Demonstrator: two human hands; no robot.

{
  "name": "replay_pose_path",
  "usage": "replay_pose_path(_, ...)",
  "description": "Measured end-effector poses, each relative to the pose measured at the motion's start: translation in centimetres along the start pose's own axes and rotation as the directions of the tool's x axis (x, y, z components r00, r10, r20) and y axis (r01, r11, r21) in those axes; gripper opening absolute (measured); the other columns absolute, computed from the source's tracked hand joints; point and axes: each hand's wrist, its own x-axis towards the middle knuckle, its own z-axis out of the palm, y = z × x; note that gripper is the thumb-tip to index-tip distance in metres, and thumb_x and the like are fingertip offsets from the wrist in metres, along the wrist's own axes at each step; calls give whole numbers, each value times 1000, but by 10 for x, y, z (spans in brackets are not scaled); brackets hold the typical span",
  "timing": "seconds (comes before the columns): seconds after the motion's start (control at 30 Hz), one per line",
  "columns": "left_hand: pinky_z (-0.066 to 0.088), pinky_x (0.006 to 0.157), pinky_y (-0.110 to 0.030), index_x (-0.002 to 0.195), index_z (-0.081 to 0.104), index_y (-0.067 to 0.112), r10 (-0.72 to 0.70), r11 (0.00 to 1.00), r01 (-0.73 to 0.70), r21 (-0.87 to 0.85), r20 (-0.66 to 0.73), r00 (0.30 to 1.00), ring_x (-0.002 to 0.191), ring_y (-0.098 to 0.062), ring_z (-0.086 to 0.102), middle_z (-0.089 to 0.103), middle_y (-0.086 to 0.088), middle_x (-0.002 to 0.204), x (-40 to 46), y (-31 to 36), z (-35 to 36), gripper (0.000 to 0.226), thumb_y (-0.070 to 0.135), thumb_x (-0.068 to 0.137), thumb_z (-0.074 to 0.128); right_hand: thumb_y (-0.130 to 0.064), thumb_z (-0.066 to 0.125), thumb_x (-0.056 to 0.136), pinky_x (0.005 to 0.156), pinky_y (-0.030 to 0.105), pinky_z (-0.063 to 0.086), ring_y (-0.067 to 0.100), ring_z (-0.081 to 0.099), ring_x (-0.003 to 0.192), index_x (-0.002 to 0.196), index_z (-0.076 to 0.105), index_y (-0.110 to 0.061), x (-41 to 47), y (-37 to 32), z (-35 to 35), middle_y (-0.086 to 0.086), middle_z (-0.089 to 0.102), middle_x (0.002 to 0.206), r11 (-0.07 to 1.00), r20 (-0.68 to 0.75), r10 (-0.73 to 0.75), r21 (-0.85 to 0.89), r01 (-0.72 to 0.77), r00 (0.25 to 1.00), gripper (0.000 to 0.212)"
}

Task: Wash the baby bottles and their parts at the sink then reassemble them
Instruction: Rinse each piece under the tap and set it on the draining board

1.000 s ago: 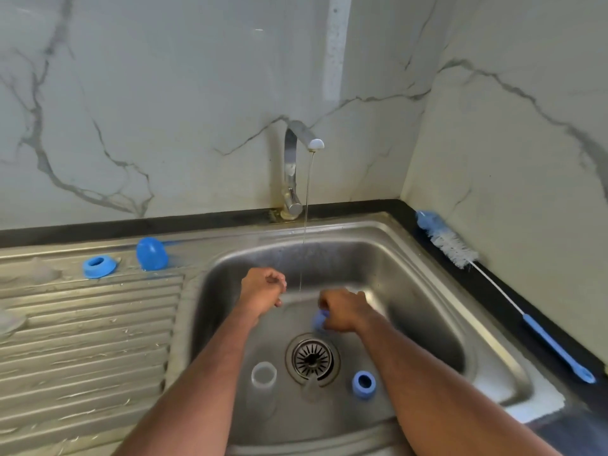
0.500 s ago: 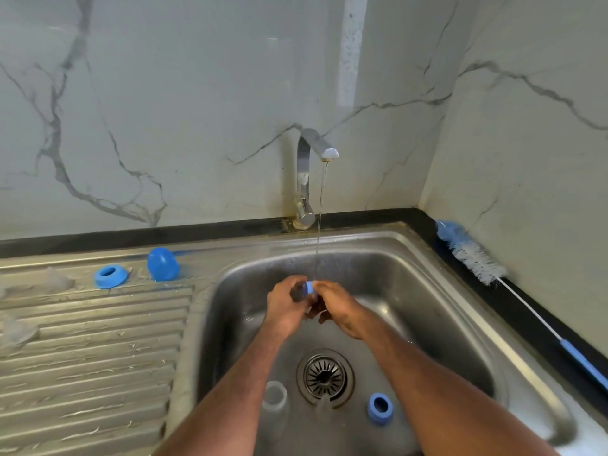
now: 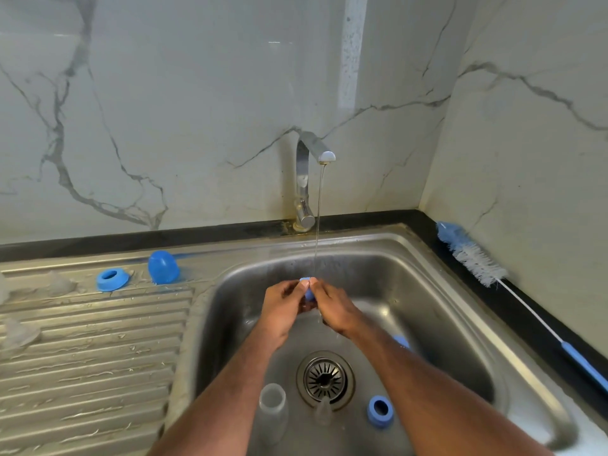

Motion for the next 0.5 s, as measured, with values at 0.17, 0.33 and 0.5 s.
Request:
replay_pose_path(0.17, 60, 87, -38, 114, 71, 9, 173, 957, -201, 211, 144, 974, 97, -21, 73, 76, -6, 102, 1, -2, -2, 19, 7, 96, 65, -51, 27, 106, 41, 23, 38, 14, 49, 51, 107, 62, -18, -3, -18, -2, 3, 57, 80, 977, -24, 186, 108, -183, 982, 48)
replay_pose_path(0.33, 59, 87, -40, 113, 73, 18, 259, 880, -317, 354, 201, 945, 96, -17, 72, 76, 3, 100, -1, -7, 2, 24, 18, 90, 68, -49, 29, 104, 43, 22, 29, 13, 39, 43, 93, 61, -11, -2, -20, -8, 5, 50, 64, 898, 61, 342, 271, -345, 938, 51)
replay_pose_path(0.5, 59, 77, -33, 108, 72, 4, 30, 983, -20, -185, 50, 998, 90, -27, 71, 74, -19, 102, -2, 1, 5, 21, 8, 103, 51, -50, 31, 107, 70, 36, 52, 15, 60, 79, 118, 44, -28, 1, -27, 4, 7, 61, 106, 997, -48, 17, 73, -13, 999, 28)
